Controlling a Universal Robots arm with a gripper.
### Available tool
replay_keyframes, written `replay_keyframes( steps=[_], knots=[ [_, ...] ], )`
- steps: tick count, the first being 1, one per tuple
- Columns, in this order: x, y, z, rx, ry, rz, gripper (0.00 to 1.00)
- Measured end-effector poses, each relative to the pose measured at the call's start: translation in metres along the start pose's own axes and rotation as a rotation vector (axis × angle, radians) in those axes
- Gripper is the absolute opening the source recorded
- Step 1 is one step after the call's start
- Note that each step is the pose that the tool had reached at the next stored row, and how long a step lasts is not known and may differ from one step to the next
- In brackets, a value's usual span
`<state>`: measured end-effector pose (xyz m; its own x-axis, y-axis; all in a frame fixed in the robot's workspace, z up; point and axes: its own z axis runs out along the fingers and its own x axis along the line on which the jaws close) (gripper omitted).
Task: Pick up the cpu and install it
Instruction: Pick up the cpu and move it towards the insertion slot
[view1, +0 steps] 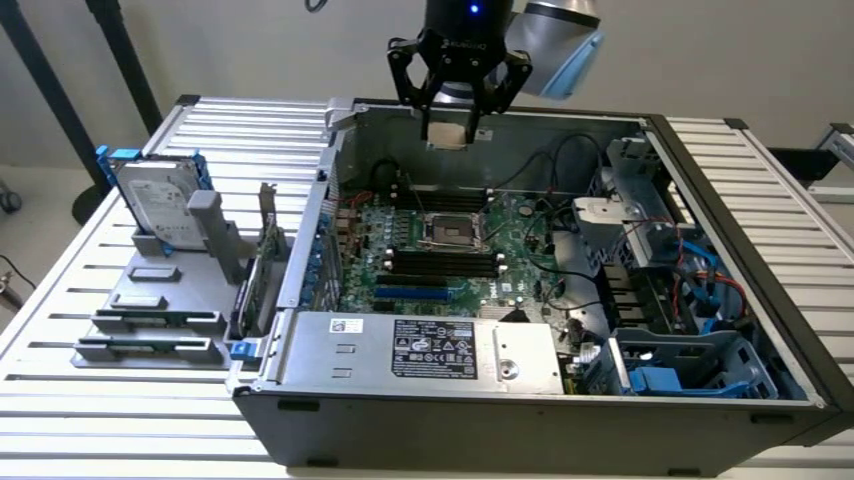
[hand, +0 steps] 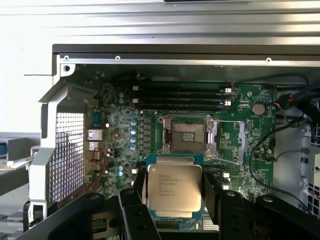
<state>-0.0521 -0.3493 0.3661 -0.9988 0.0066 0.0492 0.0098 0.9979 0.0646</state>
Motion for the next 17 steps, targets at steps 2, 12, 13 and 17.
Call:
replay_keyframes(
  steps=[2,12,13,17],
  knots=[
    [0.0,0.0024,0.0037,0.0001,-0.0003,0.0,0.55],
    [-0.007,0.0098,0.022,0.0001,-0.0002,0.0,0.55],
    [-0.008,0.0103,0.0236,0.0,-0.0002,0.0,0.55],
    [-0.012,0.0122,0.0309,-0.0006,-0.0005,0.0,0.55]
  ],
)
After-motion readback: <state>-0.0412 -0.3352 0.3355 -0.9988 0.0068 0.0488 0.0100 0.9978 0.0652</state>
